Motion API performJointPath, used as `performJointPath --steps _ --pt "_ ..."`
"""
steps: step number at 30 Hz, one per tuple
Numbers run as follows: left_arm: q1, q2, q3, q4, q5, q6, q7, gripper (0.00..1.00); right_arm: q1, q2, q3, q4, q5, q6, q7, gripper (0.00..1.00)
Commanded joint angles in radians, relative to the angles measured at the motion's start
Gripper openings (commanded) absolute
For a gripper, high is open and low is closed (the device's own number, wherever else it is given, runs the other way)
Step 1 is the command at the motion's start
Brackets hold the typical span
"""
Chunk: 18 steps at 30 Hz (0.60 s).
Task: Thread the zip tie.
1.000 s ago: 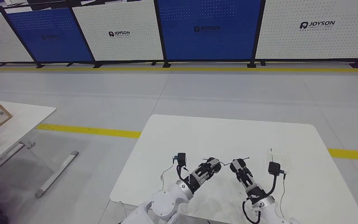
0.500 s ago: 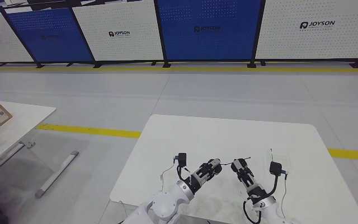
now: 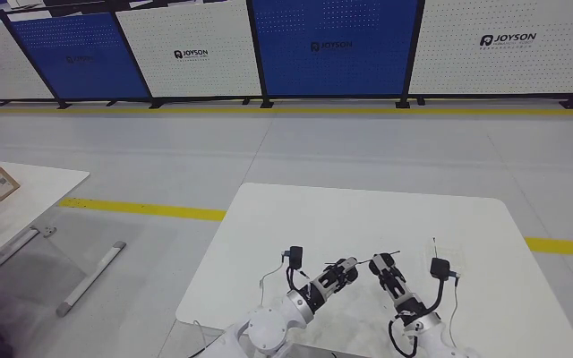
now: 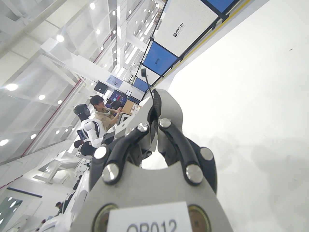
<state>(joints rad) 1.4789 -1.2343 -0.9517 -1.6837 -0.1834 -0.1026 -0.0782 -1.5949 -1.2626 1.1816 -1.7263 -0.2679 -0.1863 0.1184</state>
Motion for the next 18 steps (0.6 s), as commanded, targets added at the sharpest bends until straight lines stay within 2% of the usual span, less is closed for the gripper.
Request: performJointPath --steps 1,4,5,7,18 --pt "-0.001 -0.001 0.001 0.002 0.000 0.001 0.003 0.19 0.000 0.000 0.000 0.000 -0.001 -0.001 0.000 0.00" --pt "-0.003 -0.002 0.000 0.004 -0.004 0.000 0.008 0.14 -0.001 -0.001 -0.001 0.000 -0.003 -0.002 -0.001 0.00" --pt "-0.003 -0.003 0.000 0.005 -0.004 0.000 0.009 0.05 -0.001 -0.001 -0.001 0.000 -0.003 -0.002 -0.001 0.00" --pt "-0.003 -0.003 0.000 0.005 -0.005 0.000 0.010 0.01 -0.002 -0.001 -0.001 0.000 -0.004 -0.002 -0.002 0.00" --pt "-0.001 -0.005 -0.007 0.007 -0.015 -0.006 0.004 0.00 -0.001 -0.002 -0.002 -0.005 -0.012 0.007 0.008 0.00"
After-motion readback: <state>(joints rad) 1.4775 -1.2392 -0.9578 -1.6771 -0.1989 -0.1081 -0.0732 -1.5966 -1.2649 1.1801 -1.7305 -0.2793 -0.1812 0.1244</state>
